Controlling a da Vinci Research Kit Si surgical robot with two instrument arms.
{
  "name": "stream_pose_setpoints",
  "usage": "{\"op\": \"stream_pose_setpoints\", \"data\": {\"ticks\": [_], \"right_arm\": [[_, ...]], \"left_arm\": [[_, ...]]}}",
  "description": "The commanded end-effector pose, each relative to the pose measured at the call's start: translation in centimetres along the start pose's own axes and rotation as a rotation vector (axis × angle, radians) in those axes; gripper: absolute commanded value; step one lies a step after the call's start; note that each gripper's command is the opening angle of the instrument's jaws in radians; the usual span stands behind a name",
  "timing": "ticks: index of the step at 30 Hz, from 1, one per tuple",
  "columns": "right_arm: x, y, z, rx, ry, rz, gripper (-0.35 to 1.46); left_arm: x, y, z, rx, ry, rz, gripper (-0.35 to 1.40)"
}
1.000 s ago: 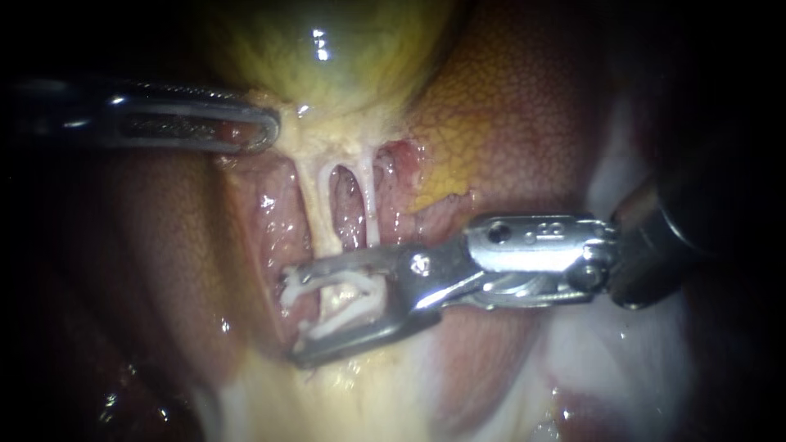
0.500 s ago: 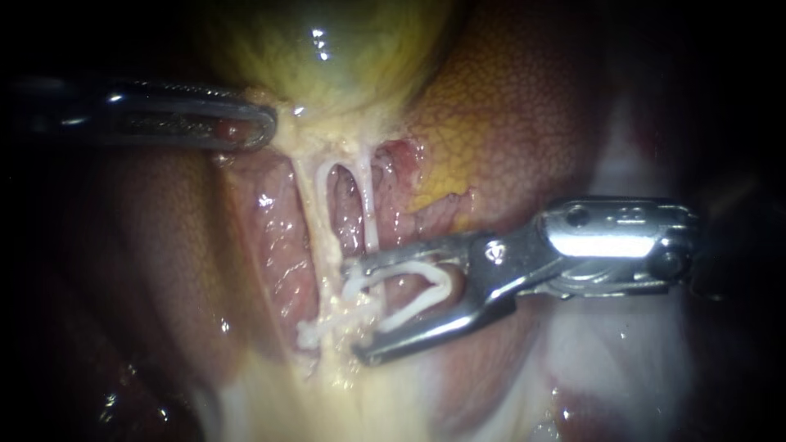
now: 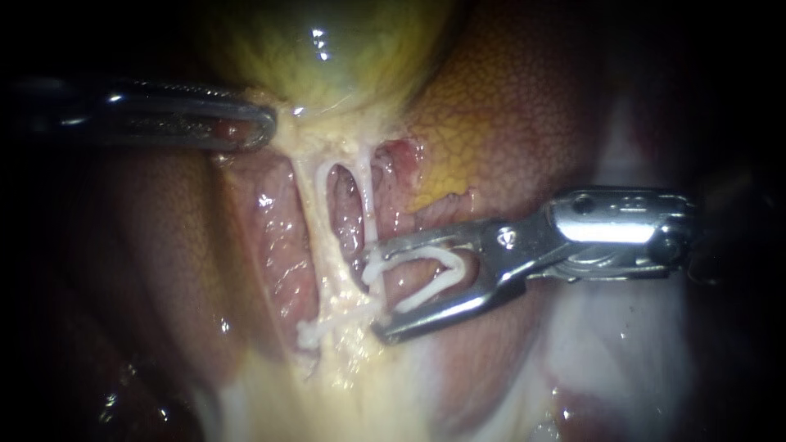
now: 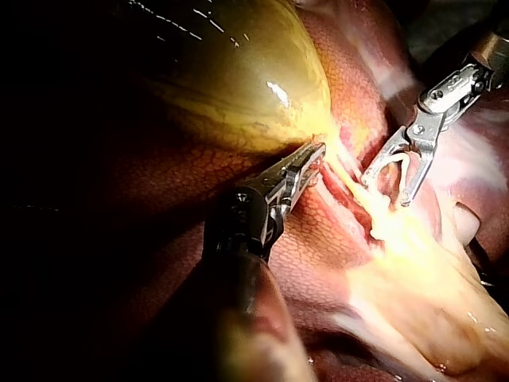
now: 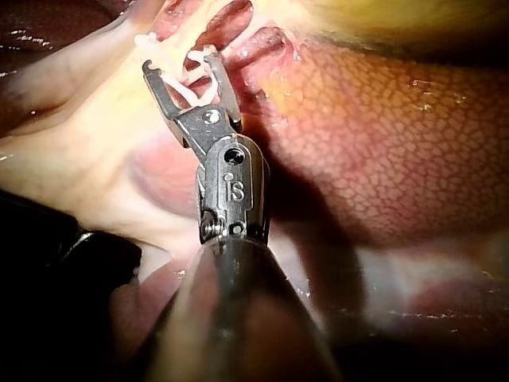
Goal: Clipping second clip left tube
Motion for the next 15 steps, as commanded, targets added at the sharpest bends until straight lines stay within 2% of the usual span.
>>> {"op": "stream_pose_setpoints", "data": {"ticks": [1, 5, 10, 15], "right_arm": [[-0.02, 0.03, 0.01, -0.002, -0.001, 0.0, 0.44], [-0.07, 0.14, 0.06, -0.008, -0.001, -0.009, 0.45], [-0.08, 0.18, 0.11, -0.006, 0.002, 0.008, 0.45], [-0.05, 0.2, 0.19, 0.037, 0.051, 0.048, 0.45]], "left_arm": [[0.0, 0.0, 0.0, 0.0, 0.0, 0.0, -0.35], [0.0, 0.0, 0.0, 0.0, 0.0, 0.0, -0.35], [0.0, 0.0, 0.0, 0.0, 0.0, 0.0, -0.35], [0.01, 0.01, 0.01, 0.0, 0.0, 0.0, -0.35]]}}
